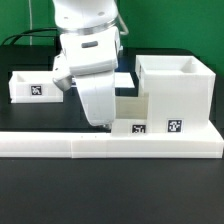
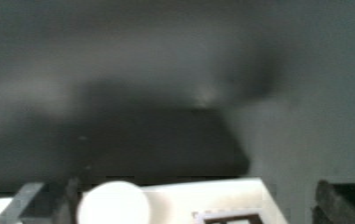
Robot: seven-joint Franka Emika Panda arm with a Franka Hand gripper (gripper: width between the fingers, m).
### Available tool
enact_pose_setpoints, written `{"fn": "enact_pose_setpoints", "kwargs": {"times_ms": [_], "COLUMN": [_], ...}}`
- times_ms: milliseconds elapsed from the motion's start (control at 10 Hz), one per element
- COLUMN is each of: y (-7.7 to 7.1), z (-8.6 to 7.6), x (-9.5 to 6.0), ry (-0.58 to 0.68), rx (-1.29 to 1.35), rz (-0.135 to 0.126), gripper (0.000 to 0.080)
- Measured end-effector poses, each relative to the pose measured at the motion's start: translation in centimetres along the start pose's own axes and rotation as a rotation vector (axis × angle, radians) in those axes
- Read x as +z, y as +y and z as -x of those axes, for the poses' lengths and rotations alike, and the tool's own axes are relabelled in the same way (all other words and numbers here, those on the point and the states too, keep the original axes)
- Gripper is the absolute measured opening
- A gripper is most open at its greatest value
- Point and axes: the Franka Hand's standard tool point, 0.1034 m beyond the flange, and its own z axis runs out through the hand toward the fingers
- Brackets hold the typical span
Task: Assemble drawer
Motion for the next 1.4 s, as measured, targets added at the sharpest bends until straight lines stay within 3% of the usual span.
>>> {"fn": "enact_pose_setpoints", "kwargs": {"times_ms": [100, 200, 300, 500, 800, 1100, 1200, 1400], "y": [0.1, 0.5, 0.5, 0.3, 0.9, 1.3, 0.8, -0.3], "z": [-0.5, -2.0, -3.4, -2.4, -4.4, -4.0, -3.0, 0.6], "x": [-0.2, 0.3, 0.8, 0.7, 1.4, 1.5, 1.2, 0.7], "ry": [0.007, 0.010, 0.015, 0.014, 0.016, 0.010, 0.007, 0.006], "rx": [-0.037, 0.016, 0.060, 0.032, 0.029, 0.000, -0.002, -0.047], "rz": [-0.033, -0.041, -0.036, -0.036, -0.044, -0.057, -0.054, -0.054], "gripper": [0.0649, 0.0649, 0.0649, 0.0649, 0.0649, 0.0649, 0.0649, 0.0649]}}
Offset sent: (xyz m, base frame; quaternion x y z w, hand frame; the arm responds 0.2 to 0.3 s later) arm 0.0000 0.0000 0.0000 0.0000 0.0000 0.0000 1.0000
